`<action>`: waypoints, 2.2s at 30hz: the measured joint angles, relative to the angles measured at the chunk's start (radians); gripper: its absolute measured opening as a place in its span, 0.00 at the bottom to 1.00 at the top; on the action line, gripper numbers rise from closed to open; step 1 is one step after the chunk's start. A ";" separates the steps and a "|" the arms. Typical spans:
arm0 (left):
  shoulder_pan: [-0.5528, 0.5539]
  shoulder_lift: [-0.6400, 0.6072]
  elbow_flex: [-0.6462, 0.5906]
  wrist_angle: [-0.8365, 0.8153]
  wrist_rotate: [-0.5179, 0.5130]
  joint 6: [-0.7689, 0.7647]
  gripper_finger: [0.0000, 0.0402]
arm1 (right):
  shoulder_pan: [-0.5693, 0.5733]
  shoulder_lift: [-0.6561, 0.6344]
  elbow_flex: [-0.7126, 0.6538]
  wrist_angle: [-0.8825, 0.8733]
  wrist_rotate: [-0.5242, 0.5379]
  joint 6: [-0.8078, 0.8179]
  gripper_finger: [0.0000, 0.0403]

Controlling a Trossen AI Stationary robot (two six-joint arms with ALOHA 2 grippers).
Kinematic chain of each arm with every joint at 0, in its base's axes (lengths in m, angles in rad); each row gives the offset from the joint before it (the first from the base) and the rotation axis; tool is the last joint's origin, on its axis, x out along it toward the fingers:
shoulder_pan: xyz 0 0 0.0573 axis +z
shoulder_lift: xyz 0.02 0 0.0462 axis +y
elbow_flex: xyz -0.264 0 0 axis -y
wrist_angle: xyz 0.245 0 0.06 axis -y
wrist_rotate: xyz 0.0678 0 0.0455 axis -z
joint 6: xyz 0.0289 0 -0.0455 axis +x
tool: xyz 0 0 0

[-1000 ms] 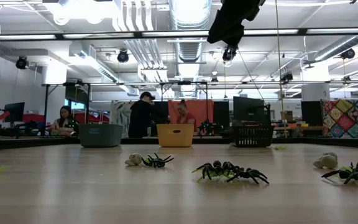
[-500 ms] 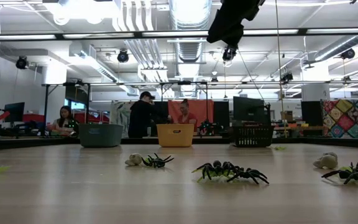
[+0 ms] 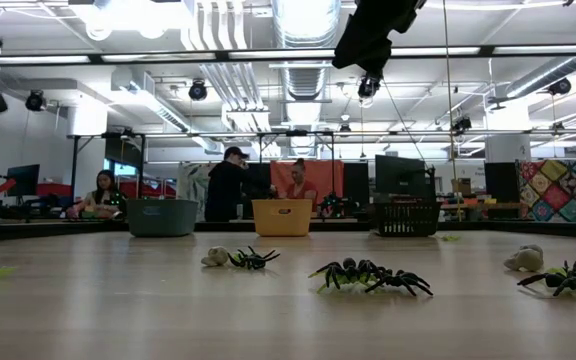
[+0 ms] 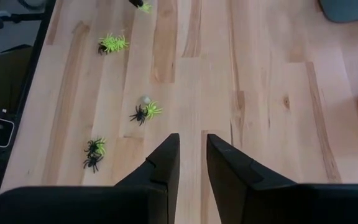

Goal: Sort Halloween decoration
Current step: Put the green spider toy into the black bin

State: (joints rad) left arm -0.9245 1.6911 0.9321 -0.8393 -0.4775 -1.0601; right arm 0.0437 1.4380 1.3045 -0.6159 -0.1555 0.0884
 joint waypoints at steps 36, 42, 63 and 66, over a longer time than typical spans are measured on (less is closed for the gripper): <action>0.261 -0.357 -0.008 0.490 -0.453 0.623 0.00 | 0.042 0.096 -0.312 0.935 -0.010 -0.312 0.49; 0.301 -0.352 -0.009 0.522 -0.394 0.660 0.00 | 0.041 0.197 -0.220 0.928 -0.005 -0.382 0.51; 0.305 -0.340 -0.011 0.522 -0.394 0.664 0.00 | 0.041 0.363 -0.015 0.875 -0.062 -0.467 0.39; 0.306 -0.325 -0.011 0.521 -0.394 0.664 0.00 | 0.041 0.363 -0.015 0.875 -0.063 -0.468 0.31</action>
State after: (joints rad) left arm -0.6187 1.3662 0.9207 -0.3180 -0.8719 -0.3958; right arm 0.0849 1.8012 1.2896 0.2592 -0.2180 -0.3794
